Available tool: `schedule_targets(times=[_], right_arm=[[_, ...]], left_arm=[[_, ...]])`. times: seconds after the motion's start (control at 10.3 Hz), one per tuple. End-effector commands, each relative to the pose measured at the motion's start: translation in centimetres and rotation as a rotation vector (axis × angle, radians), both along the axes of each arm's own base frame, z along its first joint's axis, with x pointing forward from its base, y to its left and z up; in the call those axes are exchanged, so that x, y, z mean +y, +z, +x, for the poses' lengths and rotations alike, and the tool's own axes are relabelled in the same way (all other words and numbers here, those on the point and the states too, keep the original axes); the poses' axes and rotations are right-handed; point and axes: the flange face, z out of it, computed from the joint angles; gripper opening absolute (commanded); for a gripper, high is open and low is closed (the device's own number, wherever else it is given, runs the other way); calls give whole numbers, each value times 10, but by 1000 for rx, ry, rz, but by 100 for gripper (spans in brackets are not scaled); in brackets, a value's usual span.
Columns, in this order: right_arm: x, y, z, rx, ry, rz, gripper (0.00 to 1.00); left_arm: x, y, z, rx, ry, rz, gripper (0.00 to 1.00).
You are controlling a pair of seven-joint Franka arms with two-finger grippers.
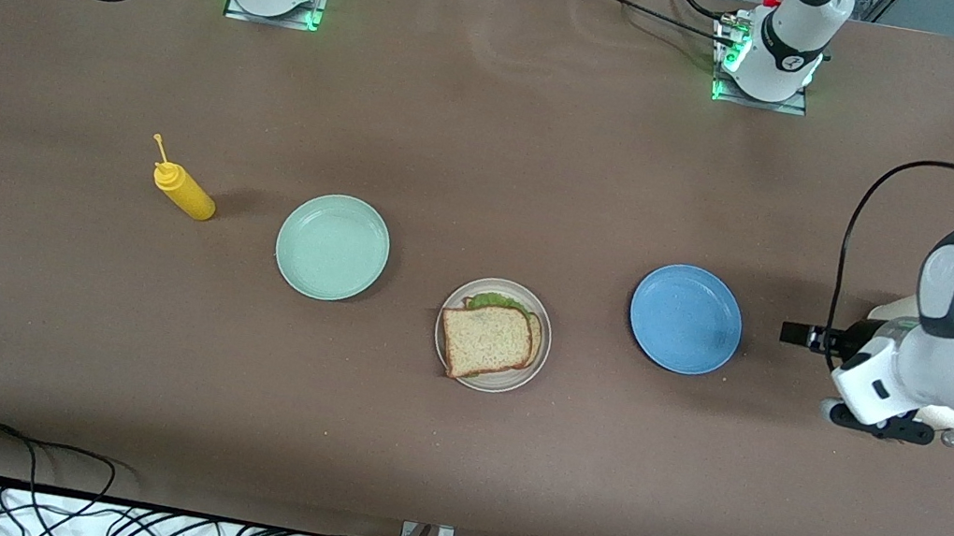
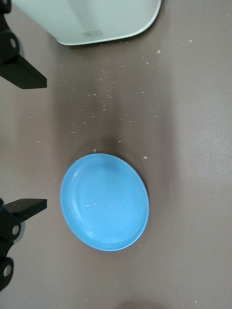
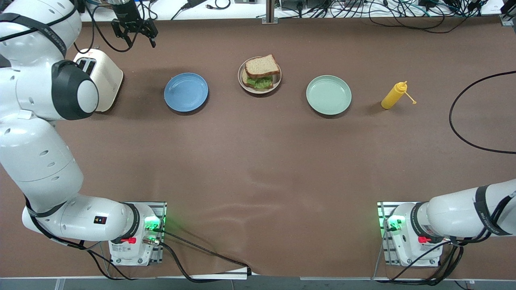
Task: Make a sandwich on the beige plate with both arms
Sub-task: 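Open the left gripper and withdraw it toward the toaster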
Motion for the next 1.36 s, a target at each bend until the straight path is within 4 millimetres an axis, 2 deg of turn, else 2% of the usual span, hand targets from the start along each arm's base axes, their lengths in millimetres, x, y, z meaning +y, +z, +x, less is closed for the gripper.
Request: schedule_targets(times=[0.0, 0.29, 0.58, 0.78, 0.87, 0.97, 1.26], right_arm=[[1, -13, 11, 17, -1, -62, 100], [0, -24, 18, 25, -2, -75, 100], [4, -28, 24, 10, -71, -45, 100], [3, -26, 24, 4, -107, -42, 100], [2, -26, 24, 4, -112, -39, 100], [3, -26, 24, 4, -117, -40, 100], [5, -27, 25, 5, -120, -42, 100]], left_arm=[[23, 47, -34, -21, 10, 9, 100], [42, 101, -58, -63, 58, 4, 100], [43, 151, -81, -109, 45, 40, 100], [49, 176, -90, -147, 44, 67, 100], [43, 176, -88, -149, 34, 66, 100], [36, 168, -86, -136, 24, 59, 100], [33, 161, -80, -139, 16, 68, 100]])
